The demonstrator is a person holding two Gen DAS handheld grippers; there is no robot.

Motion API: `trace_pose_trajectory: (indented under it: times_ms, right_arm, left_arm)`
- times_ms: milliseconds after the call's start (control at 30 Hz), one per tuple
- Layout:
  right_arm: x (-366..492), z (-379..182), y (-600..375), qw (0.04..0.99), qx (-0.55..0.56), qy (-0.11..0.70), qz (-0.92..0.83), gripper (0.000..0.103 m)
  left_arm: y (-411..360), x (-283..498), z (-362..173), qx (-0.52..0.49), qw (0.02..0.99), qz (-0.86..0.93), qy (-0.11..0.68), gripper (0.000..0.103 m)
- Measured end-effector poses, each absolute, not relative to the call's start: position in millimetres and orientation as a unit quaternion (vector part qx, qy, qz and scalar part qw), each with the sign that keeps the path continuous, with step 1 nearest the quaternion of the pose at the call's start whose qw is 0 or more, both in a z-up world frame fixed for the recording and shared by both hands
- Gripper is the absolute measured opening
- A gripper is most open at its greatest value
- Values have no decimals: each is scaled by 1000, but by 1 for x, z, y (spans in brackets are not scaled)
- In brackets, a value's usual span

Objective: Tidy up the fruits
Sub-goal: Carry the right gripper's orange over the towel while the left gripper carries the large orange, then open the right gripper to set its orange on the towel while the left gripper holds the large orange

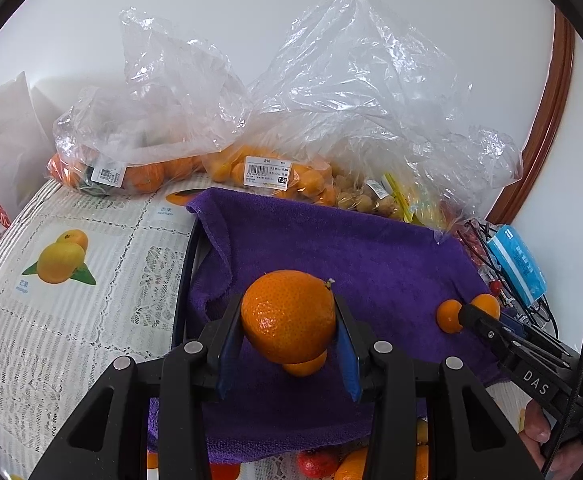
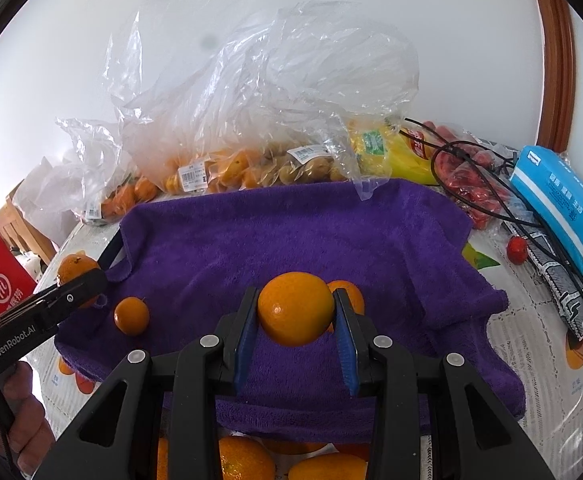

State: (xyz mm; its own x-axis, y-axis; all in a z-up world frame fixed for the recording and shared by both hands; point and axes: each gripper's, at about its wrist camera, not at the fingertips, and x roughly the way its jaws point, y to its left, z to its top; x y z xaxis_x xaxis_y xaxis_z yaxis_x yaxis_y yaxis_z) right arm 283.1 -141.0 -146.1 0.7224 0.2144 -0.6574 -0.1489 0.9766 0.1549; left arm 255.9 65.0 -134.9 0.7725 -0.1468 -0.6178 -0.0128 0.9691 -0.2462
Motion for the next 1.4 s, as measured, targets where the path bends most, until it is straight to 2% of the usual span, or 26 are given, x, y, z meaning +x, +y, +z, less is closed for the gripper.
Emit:
trace_pose_trajectory:
  times_ms: [1400]
  right_arm:
    - [290,-161,-129,915,3,395,83,36]
  left_arm:
    - [50,260,-145,-115,923,-58,362,40]
